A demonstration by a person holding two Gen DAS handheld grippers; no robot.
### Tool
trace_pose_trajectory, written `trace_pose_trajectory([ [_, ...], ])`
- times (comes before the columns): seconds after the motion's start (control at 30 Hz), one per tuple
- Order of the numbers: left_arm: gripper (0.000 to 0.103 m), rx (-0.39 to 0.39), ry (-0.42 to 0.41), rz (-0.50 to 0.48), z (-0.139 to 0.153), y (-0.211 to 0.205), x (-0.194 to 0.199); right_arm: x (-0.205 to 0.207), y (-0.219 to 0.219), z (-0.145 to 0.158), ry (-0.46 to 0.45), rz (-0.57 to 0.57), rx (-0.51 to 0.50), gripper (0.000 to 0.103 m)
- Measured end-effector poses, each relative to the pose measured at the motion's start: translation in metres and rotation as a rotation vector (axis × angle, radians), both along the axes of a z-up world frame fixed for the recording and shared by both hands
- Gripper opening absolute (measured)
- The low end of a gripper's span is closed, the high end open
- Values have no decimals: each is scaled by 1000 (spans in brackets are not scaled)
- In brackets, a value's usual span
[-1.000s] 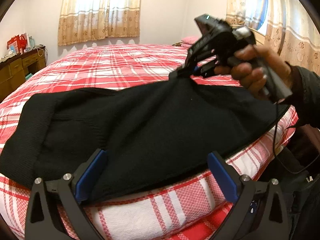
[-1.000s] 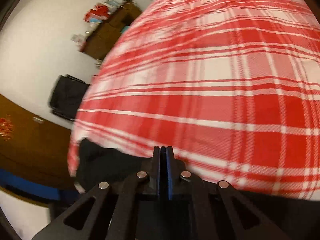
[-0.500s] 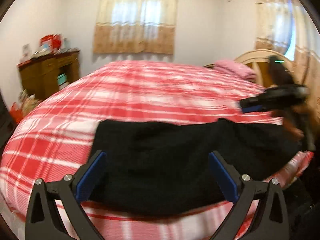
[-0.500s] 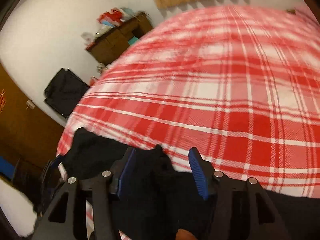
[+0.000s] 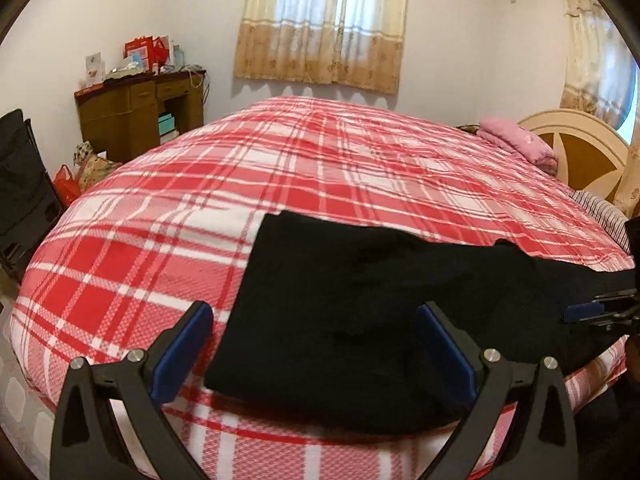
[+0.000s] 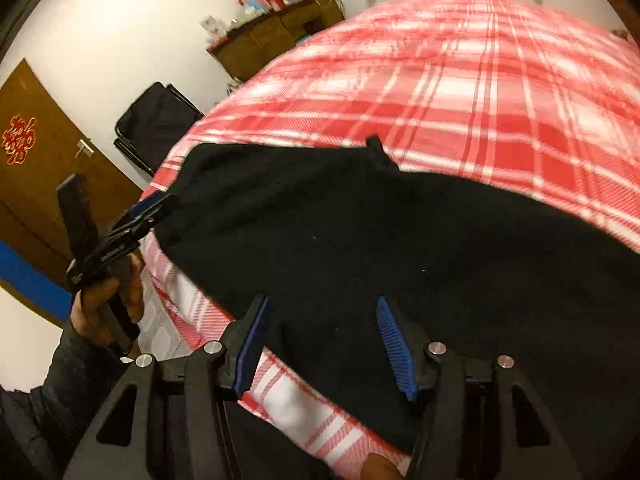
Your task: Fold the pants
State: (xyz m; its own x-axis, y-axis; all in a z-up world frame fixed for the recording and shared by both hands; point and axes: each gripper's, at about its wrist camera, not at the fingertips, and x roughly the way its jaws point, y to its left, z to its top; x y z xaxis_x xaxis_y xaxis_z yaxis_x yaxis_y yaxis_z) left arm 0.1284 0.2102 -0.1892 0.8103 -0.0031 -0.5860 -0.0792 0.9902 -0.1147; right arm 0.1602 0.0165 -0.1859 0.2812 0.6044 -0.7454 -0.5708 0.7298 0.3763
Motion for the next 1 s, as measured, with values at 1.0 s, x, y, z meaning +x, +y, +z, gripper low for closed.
trace_pose_trajectory([
  [1.0, 103, 156, 167, 64, -17, -23, 14, -16, -88, -19, -65, -216, -141, 58],
])
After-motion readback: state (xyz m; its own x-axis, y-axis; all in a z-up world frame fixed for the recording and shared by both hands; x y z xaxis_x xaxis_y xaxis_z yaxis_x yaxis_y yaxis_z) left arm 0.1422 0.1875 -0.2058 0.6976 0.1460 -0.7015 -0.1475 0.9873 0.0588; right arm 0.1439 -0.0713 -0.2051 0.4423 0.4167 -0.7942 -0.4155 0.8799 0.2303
